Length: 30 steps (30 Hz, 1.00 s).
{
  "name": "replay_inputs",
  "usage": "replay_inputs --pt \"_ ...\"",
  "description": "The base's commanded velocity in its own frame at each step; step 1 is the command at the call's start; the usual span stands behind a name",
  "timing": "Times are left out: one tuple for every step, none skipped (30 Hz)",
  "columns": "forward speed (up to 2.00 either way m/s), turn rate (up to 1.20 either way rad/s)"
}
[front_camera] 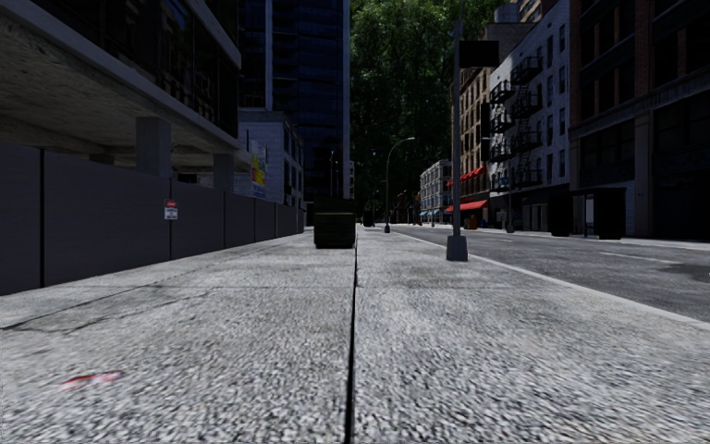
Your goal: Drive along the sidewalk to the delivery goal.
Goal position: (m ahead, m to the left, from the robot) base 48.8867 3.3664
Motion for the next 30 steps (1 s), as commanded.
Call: replay_inputs --pt "1.68 0.00" --pt "1.68 0.00" --pt "1.68 0.00" --pt "1.68 0.00" --pt "1.68 0.00" --pt "1.68 0.00" --pt "1.68 0.00" --pt "1.68 0.00" --pt "1.68 0.00" --pt "1.68 0.00" --pt "1.68 0.00" --pt "1.68 0.00" --pt "1.68 0.00" --pt "1.68 0.00" --pt "1.68 0.00" --pt "1.68 0.00" --pt "1.68 0.00" --pt "1.68 0.00" --pt "1.68 0.00" --pt "1.68 0.00" --pt "1.68 0.00" --pt "1.68 0.00" --pt "1.68 0.00" --pt "1.68 0.00" --pt "1.68 0.00" --pt "1.68 0.00" --pt "1.68 0.00" --pt "1.68 0.00" --pt "1.68 0.00" --pt "1.68 0.00"
